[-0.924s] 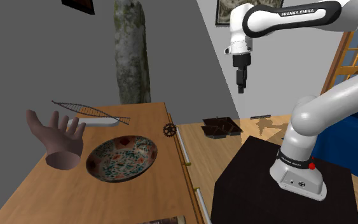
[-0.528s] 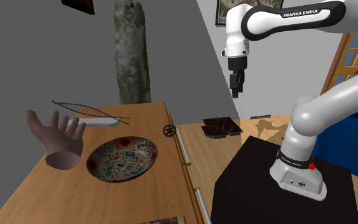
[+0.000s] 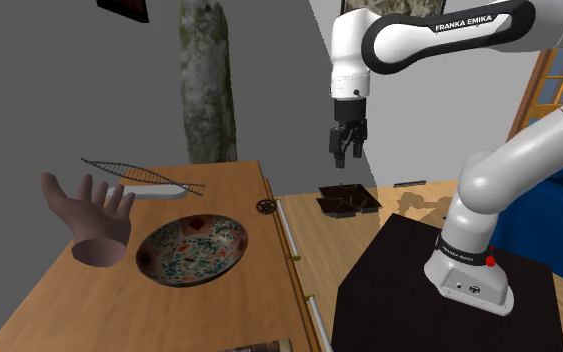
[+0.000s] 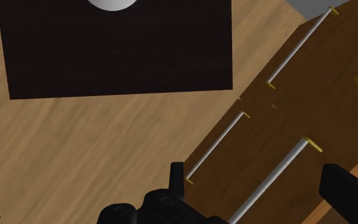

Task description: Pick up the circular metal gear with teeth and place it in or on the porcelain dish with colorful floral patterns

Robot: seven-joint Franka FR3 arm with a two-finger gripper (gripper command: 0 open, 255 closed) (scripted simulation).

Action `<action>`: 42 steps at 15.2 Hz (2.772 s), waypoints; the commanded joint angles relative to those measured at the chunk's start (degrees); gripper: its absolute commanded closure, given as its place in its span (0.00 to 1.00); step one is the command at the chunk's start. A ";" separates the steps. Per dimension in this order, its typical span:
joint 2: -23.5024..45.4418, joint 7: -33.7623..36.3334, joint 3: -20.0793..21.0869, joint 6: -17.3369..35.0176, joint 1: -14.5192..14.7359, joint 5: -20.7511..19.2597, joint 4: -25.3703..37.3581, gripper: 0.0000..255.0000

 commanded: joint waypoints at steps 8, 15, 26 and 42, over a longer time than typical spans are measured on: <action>13.59 22.59 14.19 9.14 -3.41 1.12 9.85 0.00; 30.51 43.70 25.53 14.30 -7.71 -8.99 22.42 0.00; 38.25 51.38 27.90 20.37 -7.36 -15.55 22.17 0.00; 38.20 51.39 27.90 20.34 -7.35 -15.55 22.20 1.00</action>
